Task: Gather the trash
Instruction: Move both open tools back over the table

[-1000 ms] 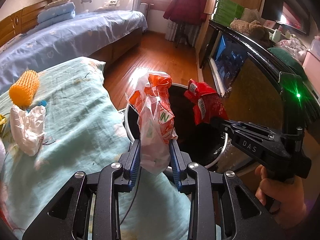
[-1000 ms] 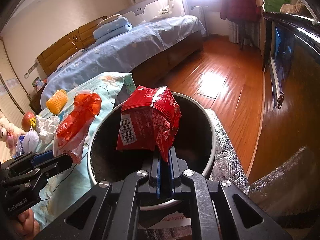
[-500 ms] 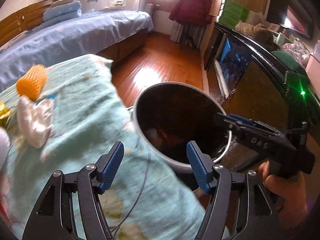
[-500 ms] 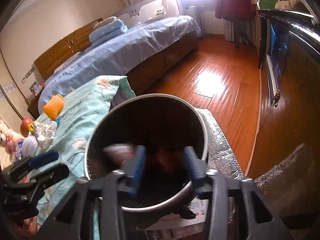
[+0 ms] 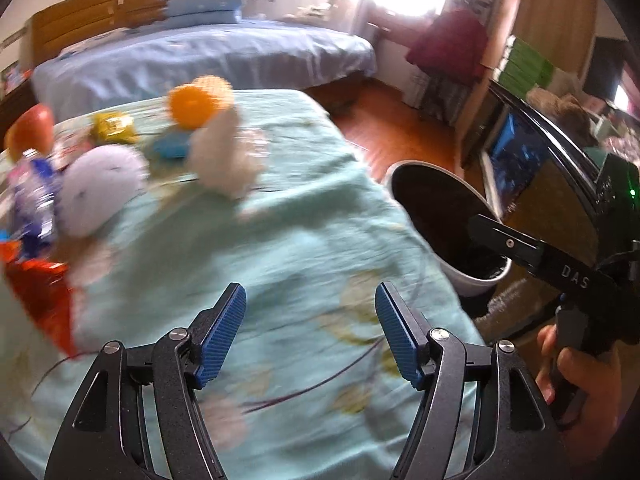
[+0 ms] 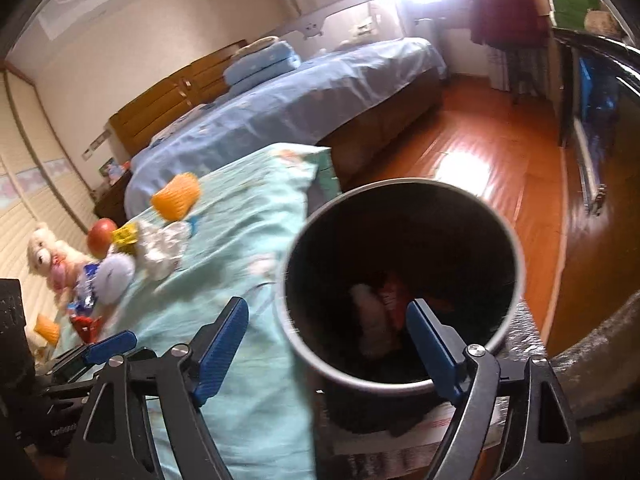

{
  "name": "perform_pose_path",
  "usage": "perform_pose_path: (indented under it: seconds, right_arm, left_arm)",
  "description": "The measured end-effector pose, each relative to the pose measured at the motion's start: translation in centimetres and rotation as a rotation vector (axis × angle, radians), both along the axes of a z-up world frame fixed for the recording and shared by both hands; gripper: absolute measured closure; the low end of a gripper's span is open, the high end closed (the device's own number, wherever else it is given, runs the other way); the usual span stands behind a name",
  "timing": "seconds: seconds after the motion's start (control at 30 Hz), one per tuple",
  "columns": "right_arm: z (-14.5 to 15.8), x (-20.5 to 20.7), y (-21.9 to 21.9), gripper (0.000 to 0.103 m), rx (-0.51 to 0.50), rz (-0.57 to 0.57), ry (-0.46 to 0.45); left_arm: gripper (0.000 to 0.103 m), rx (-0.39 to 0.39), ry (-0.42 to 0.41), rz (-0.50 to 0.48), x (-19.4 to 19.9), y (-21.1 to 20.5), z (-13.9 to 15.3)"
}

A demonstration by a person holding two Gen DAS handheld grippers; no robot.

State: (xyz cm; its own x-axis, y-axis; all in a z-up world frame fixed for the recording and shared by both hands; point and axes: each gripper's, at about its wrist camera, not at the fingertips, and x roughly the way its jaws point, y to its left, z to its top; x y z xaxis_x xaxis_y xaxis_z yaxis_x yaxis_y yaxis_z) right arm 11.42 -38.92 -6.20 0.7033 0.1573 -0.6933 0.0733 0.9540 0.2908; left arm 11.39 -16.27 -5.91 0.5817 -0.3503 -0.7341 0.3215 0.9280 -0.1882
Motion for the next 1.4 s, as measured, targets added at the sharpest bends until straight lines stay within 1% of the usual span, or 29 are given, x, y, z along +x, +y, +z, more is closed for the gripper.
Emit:
perform_pose_path:
  seconds: [0.1, 0.23, 0.4, 0.53, 0.7, 1.0, 1.17, 1.4]
  right_arm:
    - [0.2, 0.1, 1.7, 0.016, 0.004, 0.034, -0.008]
    - [0.5, 0.3, 4.3, 0.014, 0.005, 0.085, -0.017]
    - [0.2, 0.8, 7.3, 0.013, 0.008, 0.144, -0.008]
    - [-0.2, 1.1, 9.2, 0.013, 0.008, 0.182, 0.003]
    - [-0.2, 1.6, 11.2, 0.013, 0.007, 0.223, 0.007]
    - [-0.4, 3.0, 14.0, 0.013, -0.005, 0.28, 0.012]
    - [-0.9, 4.0, 14.8, 0.012, -0.006, 0.297, 0.032]
    - [-0.9, 5.4, 15.4, 0.012, -0.012, 0.311, 0.039]
  left_arm:
    - [0.031, -0.01, -0.01, 0.053, -0.6, 2.3, 0.2]
    - [0.031, -0.025, -0.019, 0.117, -1.3, 5.0, 0.5]
    - [0.031, -0.046, -0.026, 0.176, -2.1, 8.1, 0.7]
    - [0.031, -0.049, -0.042, 0.221, -3.1, 10.3, 0.8]
    - [0.03, -0.05, -0.041, 0.276, -3.9, 12.7, 0.3]
    - [0.03, -0.059, -0.021, 0.346, -3.6, 15.3, -0.4]
    - [0.03, -0.059, -0.02, 0.36, -2.9, 16.2, -0.5]
    - [0.03, -0.062, 0.008, 0.357, -1.5, 16.8, -1.0]
